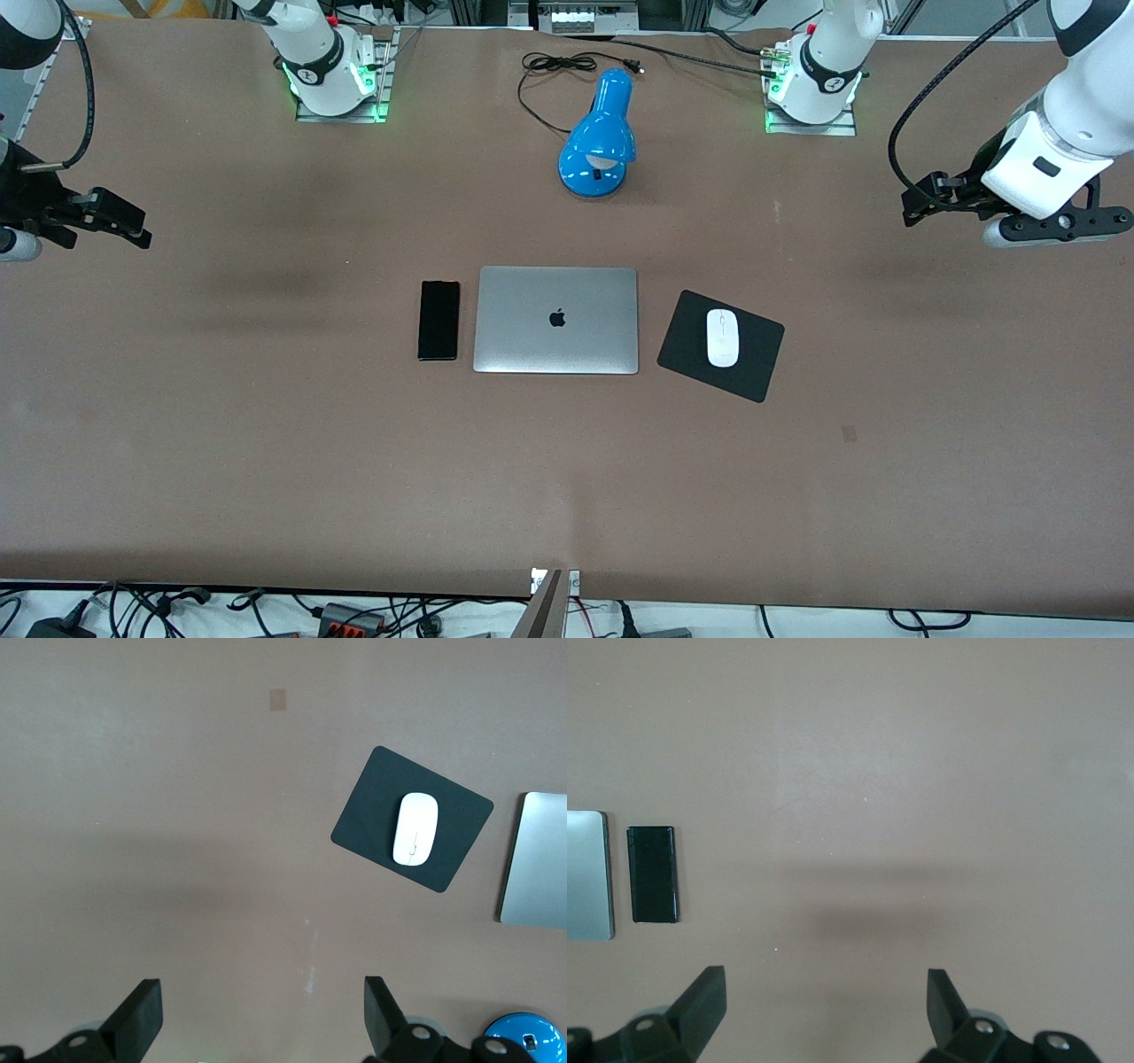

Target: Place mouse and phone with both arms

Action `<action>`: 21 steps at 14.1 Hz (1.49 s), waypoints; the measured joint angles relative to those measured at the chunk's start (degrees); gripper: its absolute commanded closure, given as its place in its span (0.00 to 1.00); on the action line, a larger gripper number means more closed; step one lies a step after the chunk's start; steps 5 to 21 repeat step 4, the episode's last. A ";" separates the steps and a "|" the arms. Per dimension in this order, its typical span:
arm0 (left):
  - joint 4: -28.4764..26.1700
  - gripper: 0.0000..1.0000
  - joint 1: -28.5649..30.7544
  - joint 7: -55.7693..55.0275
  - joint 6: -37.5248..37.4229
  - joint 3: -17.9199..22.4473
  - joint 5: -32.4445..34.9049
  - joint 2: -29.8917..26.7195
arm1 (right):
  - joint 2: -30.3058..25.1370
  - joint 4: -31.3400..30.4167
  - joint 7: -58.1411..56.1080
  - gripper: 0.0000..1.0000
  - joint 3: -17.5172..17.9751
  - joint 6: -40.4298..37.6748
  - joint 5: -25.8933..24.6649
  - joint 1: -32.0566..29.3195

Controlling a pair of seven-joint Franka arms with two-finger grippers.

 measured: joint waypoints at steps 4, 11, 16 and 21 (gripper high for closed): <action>0.20 0.00 0.00 0.00 -0.03 -0.04 0.00 -0.02 | -0.15 0.00 0.00 0.00 0.00 -0.12 0.00 0.00; 0.20 0.00 0.00 0.00 -0.03 -0.04 0.00 -0.02 | -0.15 0.00 0.00 0.00 0.00 -0.12 0.00 0.00; 0.20 0.00 0.00 0.00 -0.03 -0.04 0.00 -0.02 | -0.15 0.00 0.00 0.00 0.00 -0.12 0.00 0.00; 0.20 0.00 0.00 0.00 -0.03 -0.04 0.00 -0.02 | -0.15 0.00 0.00 0.00 0.00 -0.12 0.00 0.00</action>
